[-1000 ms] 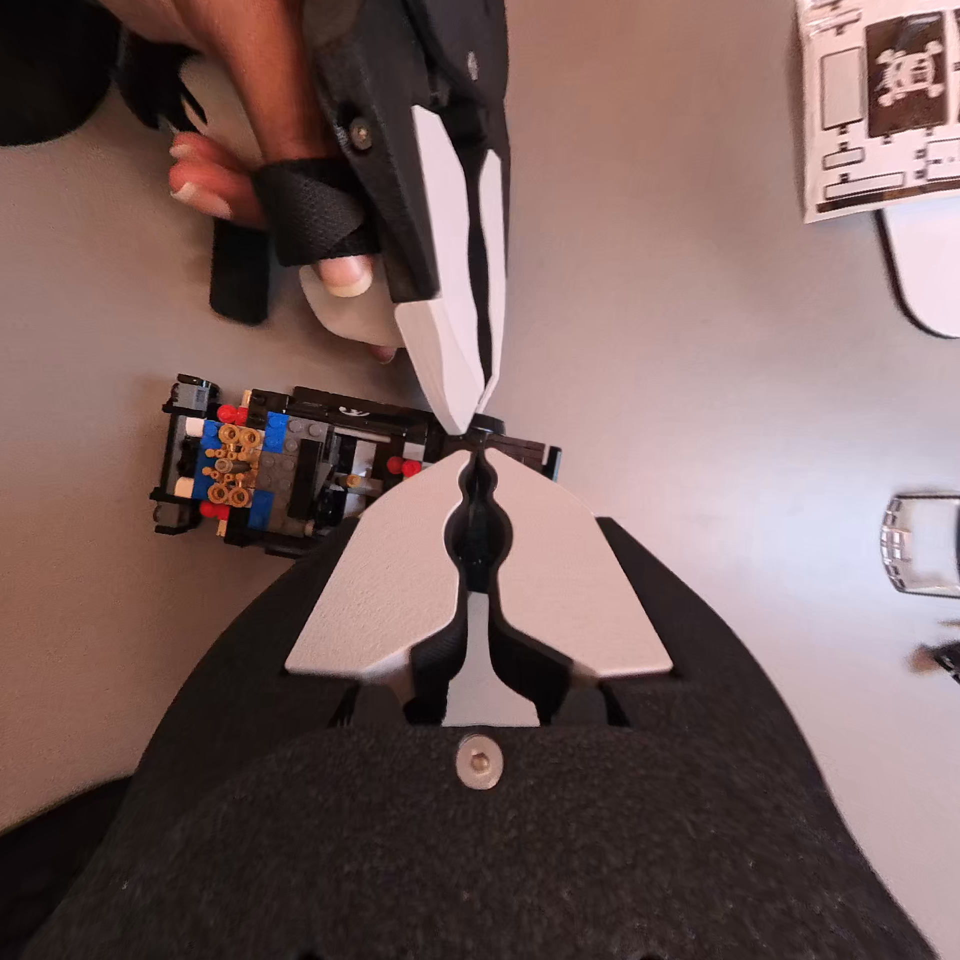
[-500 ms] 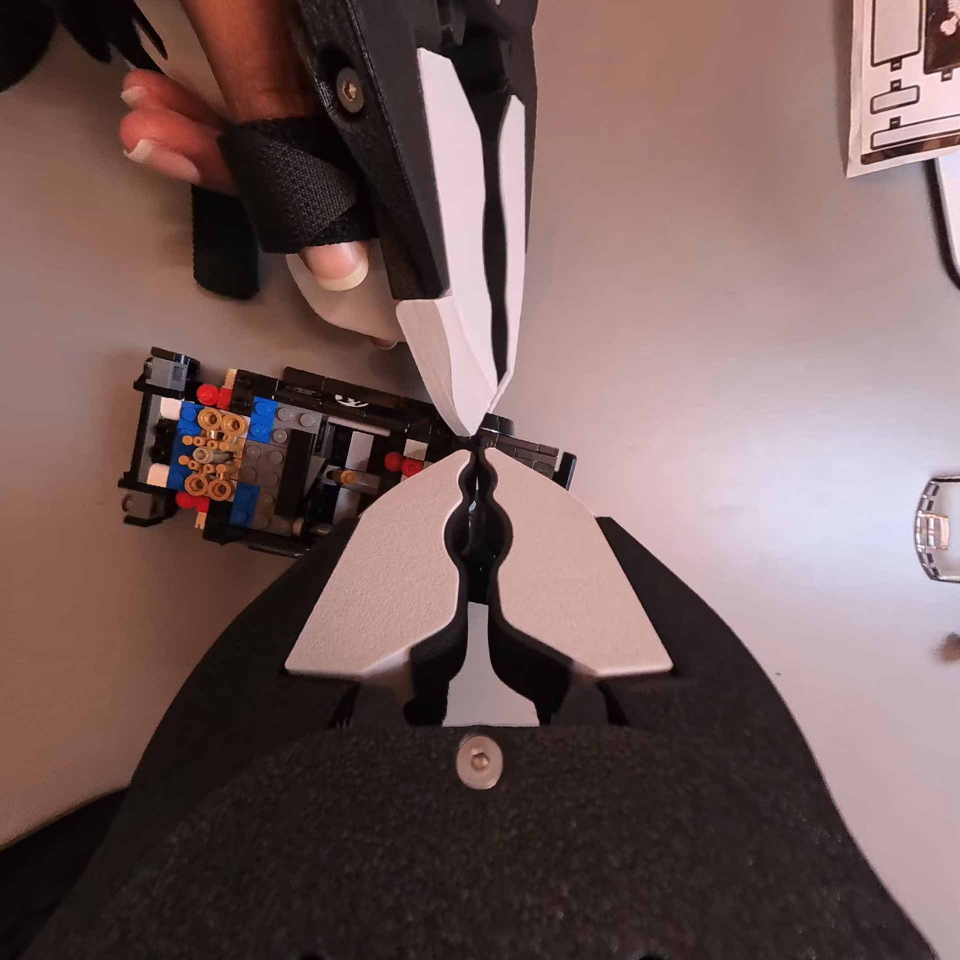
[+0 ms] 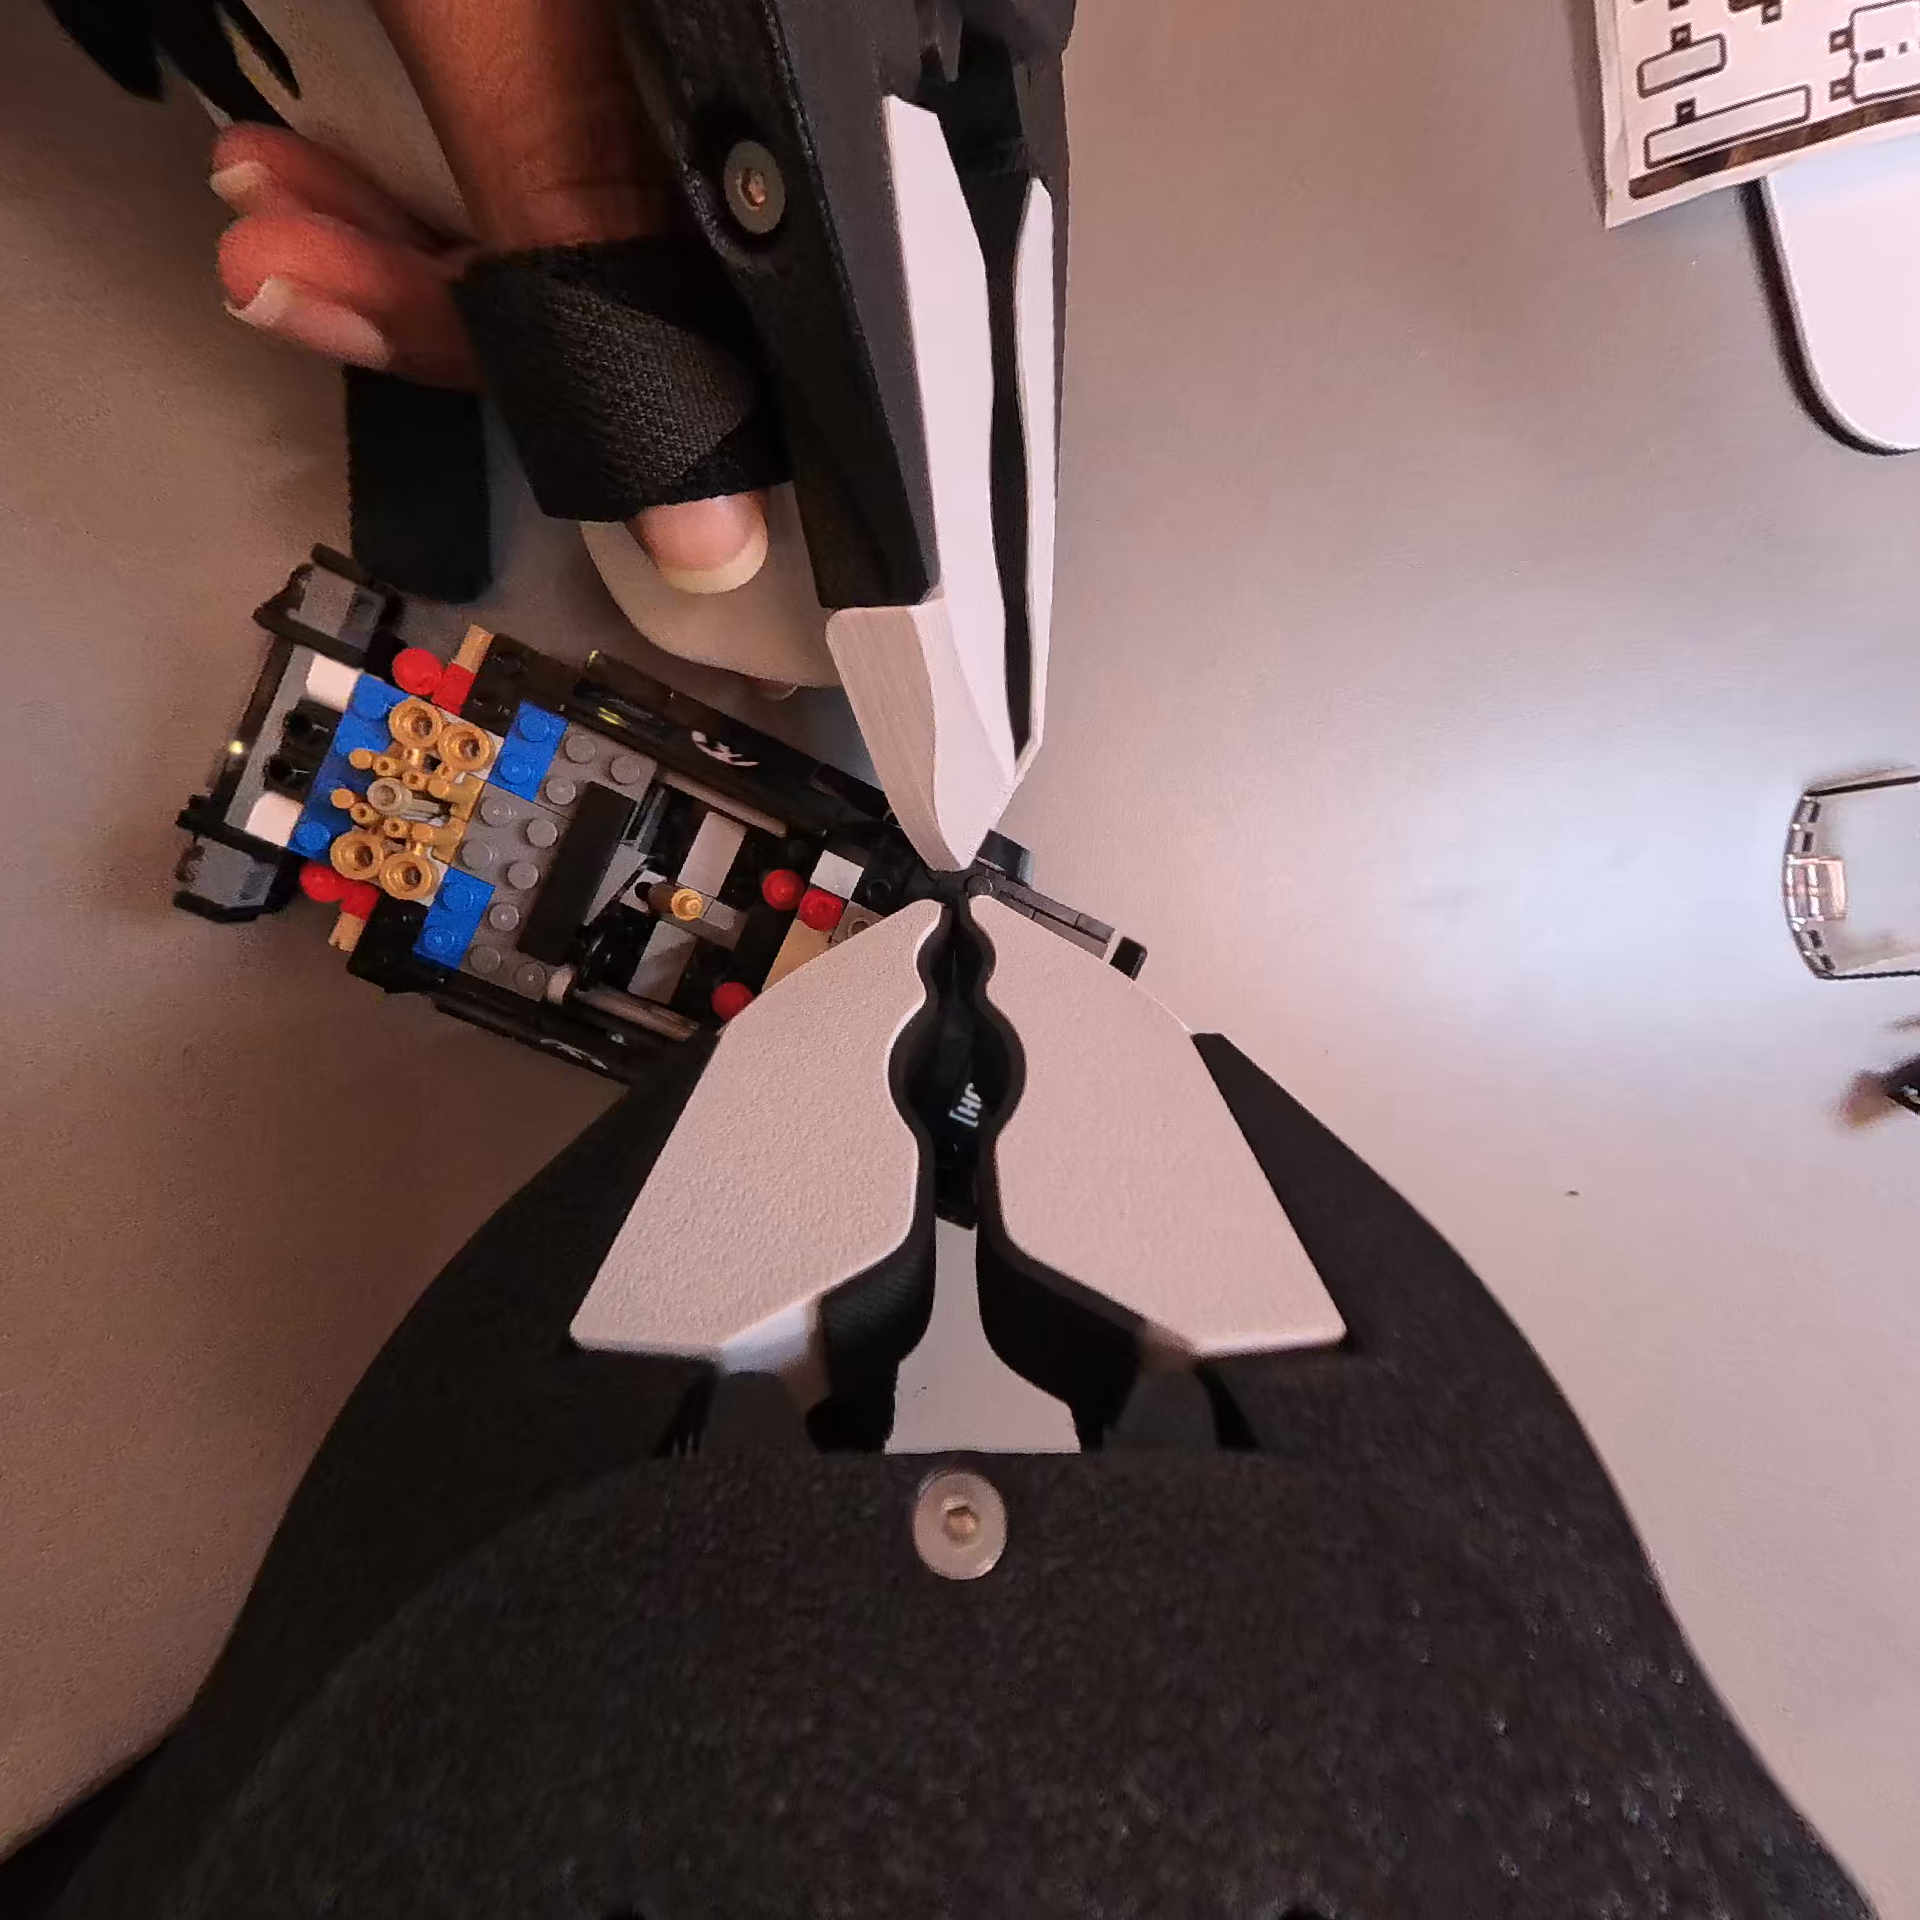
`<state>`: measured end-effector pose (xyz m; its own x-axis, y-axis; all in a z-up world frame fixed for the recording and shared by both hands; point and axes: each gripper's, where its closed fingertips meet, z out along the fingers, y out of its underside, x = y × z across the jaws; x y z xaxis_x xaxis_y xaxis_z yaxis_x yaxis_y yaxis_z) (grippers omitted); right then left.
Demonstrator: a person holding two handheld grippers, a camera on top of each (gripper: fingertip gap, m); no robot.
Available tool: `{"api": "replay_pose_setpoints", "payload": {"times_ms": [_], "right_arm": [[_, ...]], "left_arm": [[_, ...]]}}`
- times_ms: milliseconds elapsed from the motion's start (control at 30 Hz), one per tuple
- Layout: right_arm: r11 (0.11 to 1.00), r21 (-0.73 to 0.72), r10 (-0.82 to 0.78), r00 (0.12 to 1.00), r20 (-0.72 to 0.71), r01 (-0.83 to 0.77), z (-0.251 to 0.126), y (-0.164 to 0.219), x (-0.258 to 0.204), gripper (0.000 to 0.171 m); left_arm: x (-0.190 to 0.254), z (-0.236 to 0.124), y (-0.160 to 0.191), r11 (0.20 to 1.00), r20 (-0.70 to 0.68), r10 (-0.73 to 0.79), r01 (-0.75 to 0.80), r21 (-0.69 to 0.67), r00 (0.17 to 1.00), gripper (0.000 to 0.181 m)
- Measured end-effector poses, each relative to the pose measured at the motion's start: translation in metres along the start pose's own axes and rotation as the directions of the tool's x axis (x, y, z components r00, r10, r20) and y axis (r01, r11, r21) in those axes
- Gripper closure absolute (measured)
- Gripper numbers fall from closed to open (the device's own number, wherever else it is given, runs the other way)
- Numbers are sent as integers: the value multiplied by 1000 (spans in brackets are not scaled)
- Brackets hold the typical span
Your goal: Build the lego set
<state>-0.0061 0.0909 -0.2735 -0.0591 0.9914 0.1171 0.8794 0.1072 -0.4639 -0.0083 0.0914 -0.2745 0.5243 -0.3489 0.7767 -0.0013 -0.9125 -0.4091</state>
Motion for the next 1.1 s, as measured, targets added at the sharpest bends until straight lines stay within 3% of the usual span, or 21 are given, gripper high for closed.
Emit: {"api": "replay_pose_setpoints", "payload": {"times_ms": [267, 433, 600, 900, 1100], "right_arm": [[993, 89, 79, 997, -8, -78, -3, -4, -1, 171], [941, 265, 230, 972, -45, -211, -24, -9, 3, 171], [877, 358, 383, 916, -117, -321, -37, 9, 8, 168], [800, 407, 524, 844, -116, -441, -39, 34, -1, 144], [808, 378, 540, 825, -168, -452, -32, 47, -2, 142]], "left_arm": [[1, 1, 0, 1000, -5, 7, -7, 3, 1000, 174], [2, 3, -1, 1000, -9, 11, -11, 6, 1000, 174], [3, 6, -2, 1000, -11, 18, -18, 12, 1000, 174], [4, 10, -6, 998, -14, 4, -3, 56, 1000, 174], [7, 17, -9, 996, -14, 0, 1, 92, 1000, 175]]}}
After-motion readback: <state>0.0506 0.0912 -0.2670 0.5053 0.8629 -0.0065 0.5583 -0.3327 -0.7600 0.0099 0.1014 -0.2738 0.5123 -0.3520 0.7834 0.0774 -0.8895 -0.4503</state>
